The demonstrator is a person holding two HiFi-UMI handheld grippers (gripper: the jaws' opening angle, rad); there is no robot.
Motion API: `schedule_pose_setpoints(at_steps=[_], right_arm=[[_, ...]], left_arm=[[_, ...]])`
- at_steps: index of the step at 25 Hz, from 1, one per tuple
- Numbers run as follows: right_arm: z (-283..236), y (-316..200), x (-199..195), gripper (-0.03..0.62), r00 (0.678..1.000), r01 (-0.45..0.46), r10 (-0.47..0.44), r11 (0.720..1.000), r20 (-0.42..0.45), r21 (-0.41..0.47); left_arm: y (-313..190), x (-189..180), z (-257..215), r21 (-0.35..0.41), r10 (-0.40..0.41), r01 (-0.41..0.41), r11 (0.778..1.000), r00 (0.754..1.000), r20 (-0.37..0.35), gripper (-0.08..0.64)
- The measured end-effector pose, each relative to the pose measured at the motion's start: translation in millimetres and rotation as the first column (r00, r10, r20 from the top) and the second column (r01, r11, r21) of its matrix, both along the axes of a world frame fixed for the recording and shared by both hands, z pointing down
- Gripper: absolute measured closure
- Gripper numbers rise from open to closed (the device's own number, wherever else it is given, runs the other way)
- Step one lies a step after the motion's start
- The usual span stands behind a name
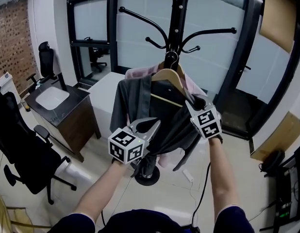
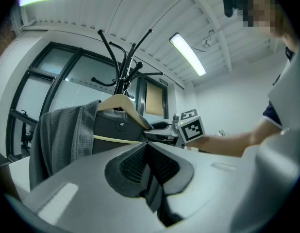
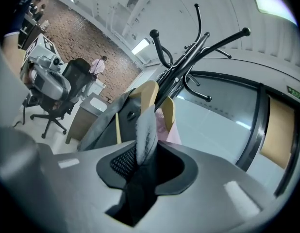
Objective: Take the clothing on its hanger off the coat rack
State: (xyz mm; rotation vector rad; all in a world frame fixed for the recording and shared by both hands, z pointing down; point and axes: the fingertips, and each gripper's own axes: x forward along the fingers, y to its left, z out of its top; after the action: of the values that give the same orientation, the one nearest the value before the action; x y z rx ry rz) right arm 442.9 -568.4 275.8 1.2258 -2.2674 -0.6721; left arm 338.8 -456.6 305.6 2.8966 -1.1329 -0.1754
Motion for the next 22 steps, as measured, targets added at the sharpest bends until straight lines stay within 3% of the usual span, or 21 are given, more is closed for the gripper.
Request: schedule_pose_setpoints(at_steps=[6, 14, 22], right_arm=[[-11, 13, 3, 0.495, 0.999, -0.010, 0.012, 0.999, -0.038, 0.050], [-34, 41, 14, 0.495, 1.000, -0.012, 0.012, 0.996, 0.004, 0.090], [-49, 80, -6, 0.495, 0.995, 0.086, -0.090, 0.989, 0.030, 0.117]], left_arm=[[3, -2, 1, -0.003, 0.001, -0.001, 1.000, 1.000, -0.004, 0.548], [14, -2, -4, 0.002, 0.004, -0.004, 1.000, 1.000, -0.015, 0.548], [24, -17, -17, 0.027, -0.054, 0.055, 0.998, 0.998, -0.035, 0.548]])
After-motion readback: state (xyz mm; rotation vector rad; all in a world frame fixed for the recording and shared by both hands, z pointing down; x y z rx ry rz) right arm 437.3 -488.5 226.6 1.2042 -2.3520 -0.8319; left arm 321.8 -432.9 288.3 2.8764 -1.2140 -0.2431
